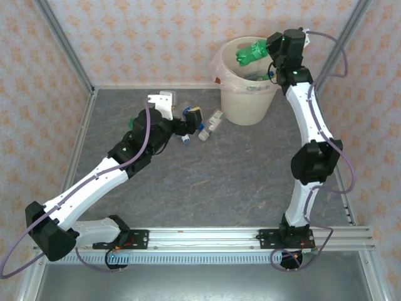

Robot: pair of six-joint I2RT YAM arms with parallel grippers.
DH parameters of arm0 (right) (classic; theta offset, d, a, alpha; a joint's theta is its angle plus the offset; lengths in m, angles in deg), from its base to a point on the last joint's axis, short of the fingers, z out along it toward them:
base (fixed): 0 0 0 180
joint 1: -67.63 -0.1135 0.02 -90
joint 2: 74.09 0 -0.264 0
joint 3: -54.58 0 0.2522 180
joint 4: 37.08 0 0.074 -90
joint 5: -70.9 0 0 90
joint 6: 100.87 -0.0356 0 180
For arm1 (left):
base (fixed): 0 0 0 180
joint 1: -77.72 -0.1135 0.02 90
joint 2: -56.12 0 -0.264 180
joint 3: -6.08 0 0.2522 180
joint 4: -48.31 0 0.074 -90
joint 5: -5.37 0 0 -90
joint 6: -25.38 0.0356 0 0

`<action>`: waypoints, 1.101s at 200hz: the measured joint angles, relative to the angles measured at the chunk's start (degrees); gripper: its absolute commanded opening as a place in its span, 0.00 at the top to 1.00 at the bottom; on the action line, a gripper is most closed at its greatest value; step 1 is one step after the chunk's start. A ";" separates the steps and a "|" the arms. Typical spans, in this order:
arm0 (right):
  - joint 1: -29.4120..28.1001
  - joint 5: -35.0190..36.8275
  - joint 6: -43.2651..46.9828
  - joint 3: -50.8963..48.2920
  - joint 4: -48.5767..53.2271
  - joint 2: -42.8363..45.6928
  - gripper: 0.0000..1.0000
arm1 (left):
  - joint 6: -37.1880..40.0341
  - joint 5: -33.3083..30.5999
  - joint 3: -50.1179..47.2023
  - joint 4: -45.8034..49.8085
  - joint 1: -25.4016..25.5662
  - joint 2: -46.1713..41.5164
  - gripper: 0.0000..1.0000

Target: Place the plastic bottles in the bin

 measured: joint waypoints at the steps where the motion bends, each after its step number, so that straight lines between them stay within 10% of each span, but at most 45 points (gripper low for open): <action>1: 0.00 0.04 -0.04 0.11 0.02 -0.13 0.78 | -0.02 -0.04 0.00 0.00 0.00 0.00 0.01; 31: 0.00 0.72 -0.81 7.13 0.96 -6.01 0.70 | -0.26 -1.49 0.00 0.02 0.00 0.00 0.01; 58: 0.00 0.66 -1.38 12.92 1.95 -9.07 0.36 | -0.61 -2.78 0.00 0.26 0.00 0.00 0.01; 73: 0.00 0.15 -1.46 14.29 2.14 -9.68 0.00 | -0.98 -3.39 0.00 0.61 0.00 0.00 0.01; 220: 0.00 -2.73 5.70 11.15 8.39 1.09 0.00 | -1.44 -1.92 0.22 0.85 0.00 9.68 0.01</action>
